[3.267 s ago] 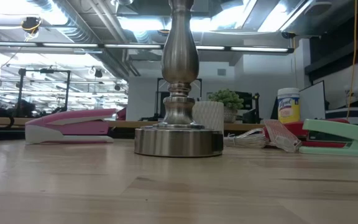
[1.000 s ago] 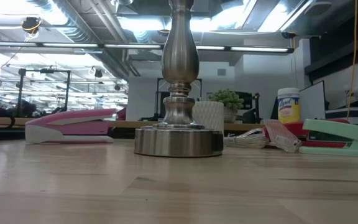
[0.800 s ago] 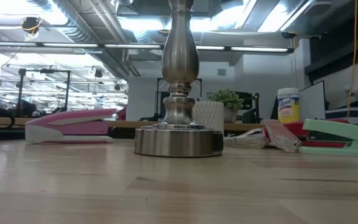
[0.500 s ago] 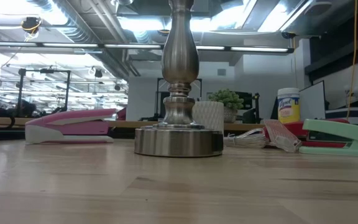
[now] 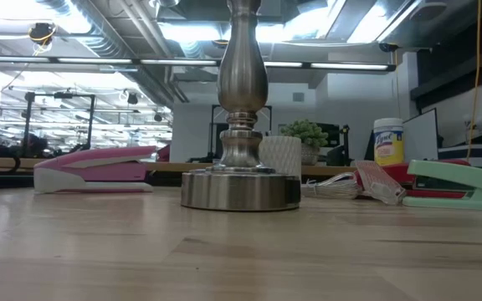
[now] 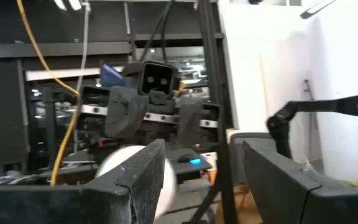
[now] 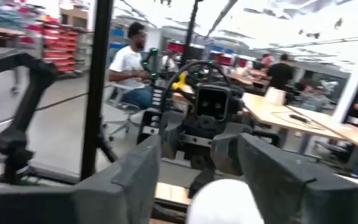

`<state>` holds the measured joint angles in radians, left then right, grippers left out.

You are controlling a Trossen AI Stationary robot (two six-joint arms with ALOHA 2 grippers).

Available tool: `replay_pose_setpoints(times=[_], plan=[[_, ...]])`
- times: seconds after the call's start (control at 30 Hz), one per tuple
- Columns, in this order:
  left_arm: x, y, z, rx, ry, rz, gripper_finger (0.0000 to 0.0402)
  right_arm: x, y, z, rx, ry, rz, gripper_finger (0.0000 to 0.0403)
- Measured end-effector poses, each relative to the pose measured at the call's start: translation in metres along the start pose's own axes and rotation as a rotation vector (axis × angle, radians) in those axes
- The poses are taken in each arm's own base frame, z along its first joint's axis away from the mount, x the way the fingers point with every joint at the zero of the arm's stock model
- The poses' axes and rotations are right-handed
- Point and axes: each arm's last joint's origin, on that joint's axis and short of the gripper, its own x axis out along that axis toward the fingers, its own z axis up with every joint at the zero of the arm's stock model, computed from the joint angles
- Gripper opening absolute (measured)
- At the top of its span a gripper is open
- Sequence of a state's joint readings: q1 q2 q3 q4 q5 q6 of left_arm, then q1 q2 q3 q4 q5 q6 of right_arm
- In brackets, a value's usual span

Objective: Screw lightbulb
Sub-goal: Insert the lightbulb into the lamp socket

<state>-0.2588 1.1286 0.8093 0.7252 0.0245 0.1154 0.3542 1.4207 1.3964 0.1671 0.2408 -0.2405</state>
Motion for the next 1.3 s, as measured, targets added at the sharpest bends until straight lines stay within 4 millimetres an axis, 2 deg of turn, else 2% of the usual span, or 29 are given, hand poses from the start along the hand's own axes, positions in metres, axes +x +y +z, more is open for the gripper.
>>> replay_pose_setpoints(times=[0.27,0.43,0.67,0.87,1.1,1.3], plan=[[0.002,-0.008,-0.003,-0.015,0.012,-0.032,0.0203,0.0,0.002,-0.005,0.075,0.042,0.05,0.0071],[0.01,-0.012,-0.021,-0.02,0.057,-0.044,0.019,0.004,0.006,-0.011,0.071,0.061,0.09,0.0008],[0.017,-0.011,-0.031,-0.015,0.023,-0.027,0.0128,0.009,0.008,-0.017,0.059,0.077,0.092,0.0031],[0.017,-0.009,-0.029,-0.011,0.006,-0.014,0.0085,0.01,0.007,-0.018,0.052,0.092,0.039,0.0021],[0.017,-0.002,-0.03,-0.002,0.003,0.014,0.0061,0.01,0.005,-0.019,0.045,0.105,-0.028,0.0005],[0.017,0.003,-0.03,0.005,0.005,0.031,0.005,0.01,0.004,-0.019,0.02,0.114,-0.065,0.0013]])
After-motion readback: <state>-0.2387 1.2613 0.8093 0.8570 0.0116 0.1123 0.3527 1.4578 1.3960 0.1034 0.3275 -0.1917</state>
